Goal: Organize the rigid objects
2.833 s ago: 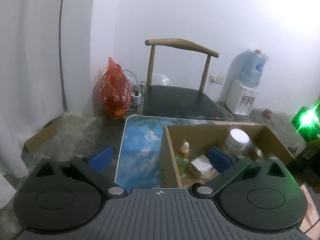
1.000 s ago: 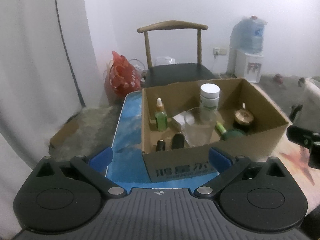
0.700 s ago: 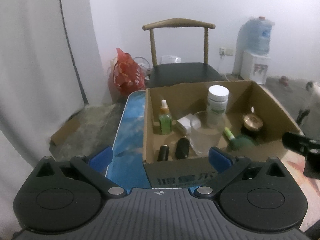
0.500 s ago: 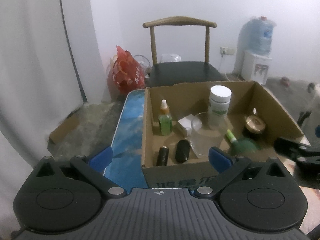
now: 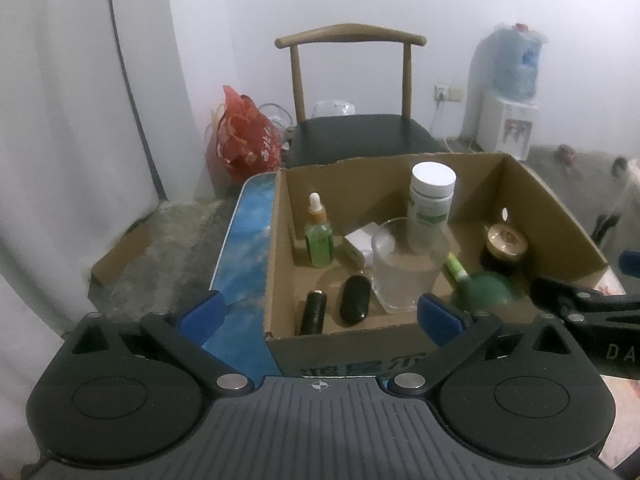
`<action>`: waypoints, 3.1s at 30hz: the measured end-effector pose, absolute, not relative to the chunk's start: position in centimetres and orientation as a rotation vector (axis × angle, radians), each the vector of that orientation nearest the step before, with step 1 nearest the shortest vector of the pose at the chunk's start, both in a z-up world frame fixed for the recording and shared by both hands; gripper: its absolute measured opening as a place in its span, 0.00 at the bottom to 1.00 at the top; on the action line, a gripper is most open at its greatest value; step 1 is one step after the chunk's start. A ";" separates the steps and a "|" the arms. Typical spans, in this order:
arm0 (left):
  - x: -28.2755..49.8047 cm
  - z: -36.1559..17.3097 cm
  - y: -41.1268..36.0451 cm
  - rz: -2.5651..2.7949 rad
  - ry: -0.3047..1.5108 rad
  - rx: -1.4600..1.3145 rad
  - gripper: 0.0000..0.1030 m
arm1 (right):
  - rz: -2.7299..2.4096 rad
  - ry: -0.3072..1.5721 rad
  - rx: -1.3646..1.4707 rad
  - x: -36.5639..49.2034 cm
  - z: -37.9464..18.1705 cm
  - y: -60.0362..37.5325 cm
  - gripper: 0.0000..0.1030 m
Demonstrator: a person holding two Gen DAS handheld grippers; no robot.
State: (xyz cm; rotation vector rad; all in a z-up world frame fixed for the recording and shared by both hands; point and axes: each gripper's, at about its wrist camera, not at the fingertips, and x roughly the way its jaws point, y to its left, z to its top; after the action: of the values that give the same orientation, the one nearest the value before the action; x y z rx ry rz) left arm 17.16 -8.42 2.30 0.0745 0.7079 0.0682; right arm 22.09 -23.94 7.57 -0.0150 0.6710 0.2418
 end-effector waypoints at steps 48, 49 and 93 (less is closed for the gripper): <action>16.9 2.6 -9.2 0.066 0.701 0.096 0.99 | 0.221 0.667 -0.003 21.7 7.8 -24.6 1.00; 16.9 2.6 -9.1 0.066 0.701 0.095 0.99 | 0.221 0.668 -0.003 21.7 7.8 -24.6 1.00; 17.0 2.1 -9.0 0.065 0.720 0.085 0.99 | 0.216 0.683 -0.005 21.7 7.3 -24.6 1.00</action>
State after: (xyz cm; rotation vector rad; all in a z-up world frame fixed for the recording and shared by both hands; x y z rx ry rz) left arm 16.96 -8.99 2.09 0.0854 0.7201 0.0646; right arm 21.72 -24.57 7.30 -0.0046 0.6826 0.2159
